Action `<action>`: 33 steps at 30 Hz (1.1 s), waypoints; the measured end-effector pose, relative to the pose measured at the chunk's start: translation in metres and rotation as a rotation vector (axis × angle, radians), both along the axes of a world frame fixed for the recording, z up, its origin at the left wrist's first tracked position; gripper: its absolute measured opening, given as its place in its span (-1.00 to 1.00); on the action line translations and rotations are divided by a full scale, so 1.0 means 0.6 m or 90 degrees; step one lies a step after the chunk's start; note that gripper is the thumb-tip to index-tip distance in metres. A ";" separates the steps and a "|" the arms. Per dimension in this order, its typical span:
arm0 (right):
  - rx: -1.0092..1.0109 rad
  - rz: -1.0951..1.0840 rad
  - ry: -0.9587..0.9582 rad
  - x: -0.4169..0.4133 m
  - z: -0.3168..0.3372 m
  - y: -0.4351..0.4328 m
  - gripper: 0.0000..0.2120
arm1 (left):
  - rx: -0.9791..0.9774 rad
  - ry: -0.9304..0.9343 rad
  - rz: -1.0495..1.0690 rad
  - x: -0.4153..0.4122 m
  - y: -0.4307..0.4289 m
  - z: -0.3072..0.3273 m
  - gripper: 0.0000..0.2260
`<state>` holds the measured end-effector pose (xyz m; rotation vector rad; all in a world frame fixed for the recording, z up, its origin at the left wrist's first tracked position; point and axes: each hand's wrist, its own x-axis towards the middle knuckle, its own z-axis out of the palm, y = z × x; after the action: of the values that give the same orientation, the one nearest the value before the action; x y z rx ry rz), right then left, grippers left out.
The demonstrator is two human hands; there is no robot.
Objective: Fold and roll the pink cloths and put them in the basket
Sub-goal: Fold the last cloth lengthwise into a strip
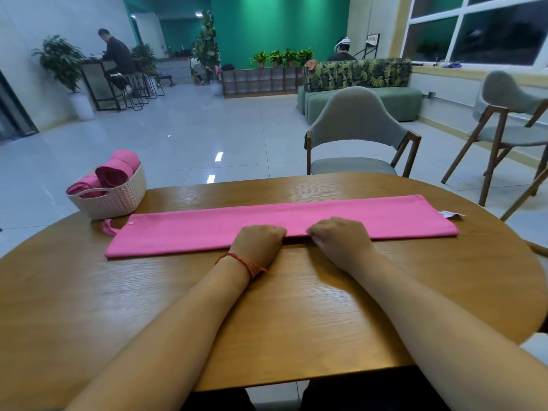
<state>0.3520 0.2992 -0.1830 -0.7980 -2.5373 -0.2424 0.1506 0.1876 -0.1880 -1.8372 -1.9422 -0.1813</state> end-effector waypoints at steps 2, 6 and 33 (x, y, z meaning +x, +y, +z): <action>0.012 -0.019 -0.010 0.025 0.001 0.009 -0.82 | -0.002 0.009 0.004 -0.027 -0.027 -0.002 -0.91; 0.030 -0.051 0.016 0.099 0.004 0.036 -0.82 | 0.045 0.039 0.017 -0.112 -0.095 -0.011 -0.89; -0.317 -0.304 0.444 0.332 0.026 0.119 -0.82 | 0.285 -0.626 0.363 -0.336 -0.381 0.051 -0.81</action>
<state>0.5512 0.3707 -0.1671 -1.3843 -1.7282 0.4676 -0.0511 -0.0409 -0.1575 -0.8664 -2.6318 -1.3933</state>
